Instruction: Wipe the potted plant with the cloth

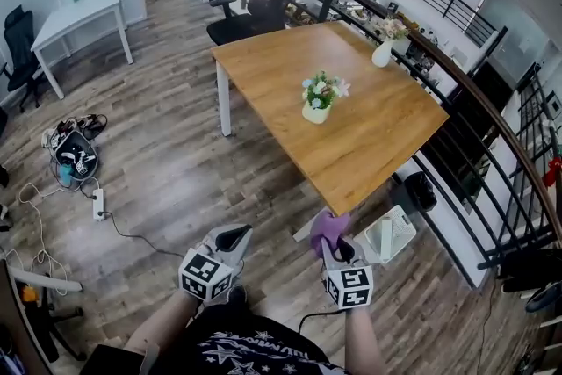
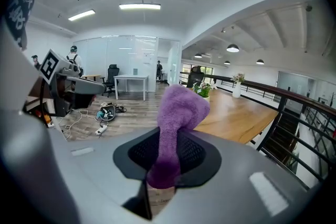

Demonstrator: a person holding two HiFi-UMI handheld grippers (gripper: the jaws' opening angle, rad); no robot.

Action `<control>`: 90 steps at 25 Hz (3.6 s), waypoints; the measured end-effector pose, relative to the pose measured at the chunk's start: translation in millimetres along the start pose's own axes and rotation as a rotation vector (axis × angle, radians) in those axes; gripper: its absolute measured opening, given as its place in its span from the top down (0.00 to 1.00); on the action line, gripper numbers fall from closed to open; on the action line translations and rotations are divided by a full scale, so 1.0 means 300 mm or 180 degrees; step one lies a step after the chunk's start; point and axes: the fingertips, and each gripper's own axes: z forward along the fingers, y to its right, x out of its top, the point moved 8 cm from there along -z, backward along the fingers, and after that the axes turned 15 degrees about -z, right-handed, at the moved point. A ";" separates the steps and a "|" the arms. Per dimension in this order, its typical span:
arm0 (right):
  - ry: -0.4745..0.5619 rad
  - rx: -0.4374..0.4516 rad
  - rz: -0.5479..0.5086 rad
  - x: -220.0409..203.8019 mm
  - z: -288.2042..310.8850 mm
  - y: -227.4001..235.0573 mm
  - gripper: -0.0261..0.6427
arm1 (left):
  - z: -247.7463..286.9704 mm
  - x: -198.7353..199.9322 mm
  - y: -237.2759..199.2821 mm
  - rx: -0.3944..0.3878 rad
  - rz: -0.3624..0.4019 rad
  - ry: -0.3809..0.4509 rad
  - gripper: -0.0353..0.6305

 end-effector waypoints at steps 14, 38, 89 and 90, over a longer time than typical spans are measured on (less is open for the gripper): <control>-0.0195 -0.0312 0.0309 0.008 0.168 0.063 0.84 | 0.185 0.102 -0.205 -0.0280 0.0063 -0.0288 0.94; -0.0136 -0.0256 0.0469 0.028 0.731 0.683 0.84 | 0.843 0.381 -0.391 -0.0107 0.0141 -0.0443 0.94; -0.0768 0.0032 0.0084 0.090 1.398 1.071 0.84 | 1.736 0.463 -0.820 -0.1886 0.1509 -0.1830 0.21; -0.0779 0.0073 0.0033 0.086 1.409 1.071 0.84 | 1.747 0.460 -0.821 -0.1926 0.1556 -0.1836 0.21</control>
